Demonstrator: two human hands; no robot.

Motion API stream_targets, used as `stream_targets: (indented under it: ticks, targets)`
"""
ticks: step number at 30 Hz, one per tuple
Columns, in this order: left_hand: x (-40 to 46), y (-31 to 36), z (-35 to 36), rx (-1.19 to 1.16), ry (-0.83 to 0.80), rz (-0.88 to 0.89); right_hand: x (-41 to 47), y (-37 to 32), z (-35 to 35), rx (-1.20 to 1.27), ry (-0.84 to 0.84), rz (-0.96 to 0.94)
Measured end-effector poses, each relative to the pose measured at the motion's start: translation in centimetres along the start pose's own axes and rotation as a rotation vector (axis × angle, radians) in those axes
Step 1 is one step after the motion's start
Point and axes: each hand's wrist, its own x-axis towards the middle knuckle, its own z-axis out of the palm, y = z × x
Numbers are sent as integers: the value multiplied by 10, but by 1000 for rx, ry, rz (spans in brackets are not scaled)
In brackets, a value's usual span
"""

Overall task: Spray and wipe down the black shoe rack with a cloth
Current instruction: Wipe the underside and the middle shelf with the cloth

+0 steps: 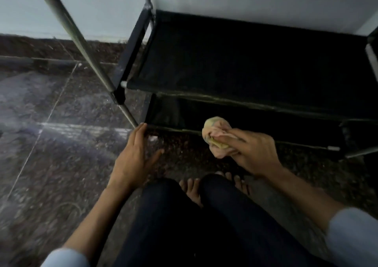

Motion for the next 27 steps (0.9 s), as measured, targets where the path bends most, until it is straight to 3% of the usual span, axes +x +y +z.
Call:
stream_targets:
  ticks: [6,8,11,14,17,23,25,27]
  targets:
    - [13,-11,16,-27,-79,-51,72,-20,17,-42,-91,142]
    - [22,-13,21,-30,-79,-74,104,-22,30,-38,-184,239]
    - [33,-13,26,-20,-55,-91,149,-31,53,197,-404,321]
    - [40,-11,29,6,-32,-87,176,-48,60,251,-510,274]
    - [44,-11,33,34,-14,-99,184,-55,57,192,-470,222]
    - [57,-3,32,167,21,-171,172,-48,37,-17,-748,-53]
    - [61,-3,30,235,19,-147,167,-30,35,45,-827,-33]
    - [66,-5,28,286,21,-126,161,-22,37,261,-797,122]
